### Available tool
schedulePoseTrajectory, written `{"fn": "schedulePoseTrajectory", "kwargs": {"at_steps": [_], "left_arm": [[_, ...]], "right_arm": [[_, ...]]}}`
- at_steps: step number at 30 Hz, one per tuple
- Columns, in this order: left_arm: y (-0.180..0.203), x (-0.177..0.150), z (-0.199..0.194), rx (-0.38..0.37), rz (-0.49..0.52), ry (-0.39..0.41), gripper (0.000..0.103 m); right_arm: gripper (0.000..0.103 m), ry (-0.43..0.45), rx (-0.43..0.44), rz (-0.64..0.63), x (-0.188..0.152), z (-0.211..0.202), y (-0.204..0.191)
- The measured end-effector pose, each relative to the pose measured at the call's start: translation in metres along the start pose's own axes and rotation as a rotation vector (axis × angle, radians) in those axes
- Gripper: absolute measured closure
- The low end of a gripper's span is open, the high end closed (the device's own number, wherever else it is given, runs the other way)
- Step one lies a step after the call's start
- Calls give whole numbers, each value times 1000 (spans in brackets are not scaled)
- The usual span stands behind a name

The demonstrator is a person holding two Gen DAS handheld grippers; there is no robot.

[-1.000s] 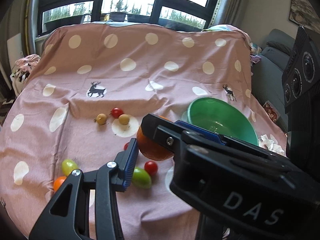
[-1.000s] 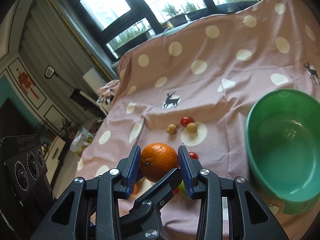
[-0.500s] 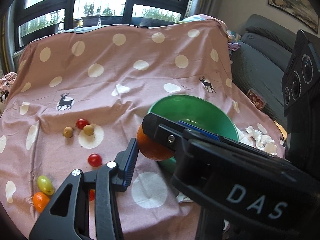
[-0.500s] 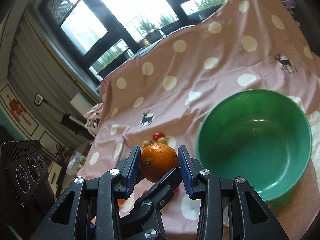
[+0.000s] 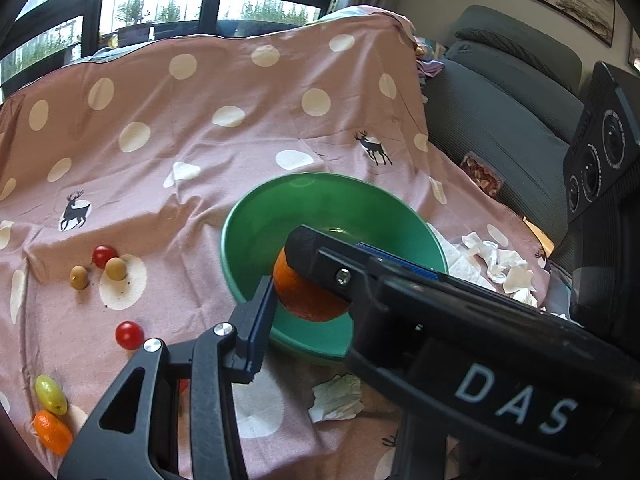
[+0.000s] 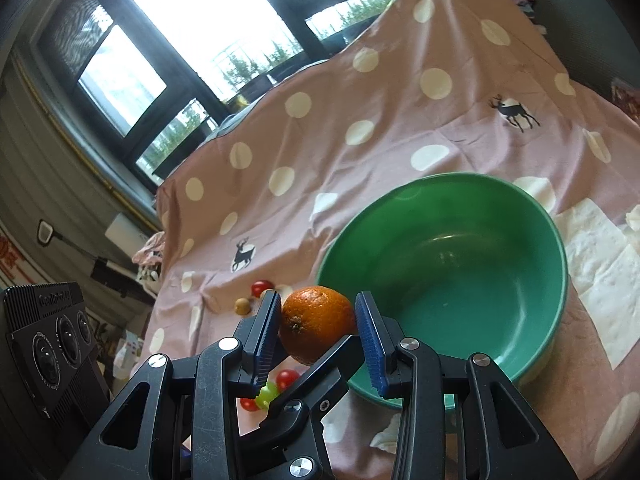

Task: Organize fruits
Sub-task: 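Lift the orange with the right tool and carry it over the green bowl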

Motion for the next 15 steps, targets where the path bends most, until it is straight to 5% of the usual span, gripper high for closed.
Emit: {"fn": "schedulePoseTrajectory", "kwargs": {"at_steps": [15], "left_arm": [[17, 0, 30, -70, 28, -60, 61]], "right_arm": [[61, 11, -72, 84, 4, -4, 32]]}}
Point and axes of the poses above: each gripper's, at about its wrist camera, not at the fingertips, and z roughly the way its jaws point, y to its right, x to its top, the point moved 2 cm from there along z, roughly the way its jaws point, and after that the axes turned 3 degrees about y, right-handed, at the moved point
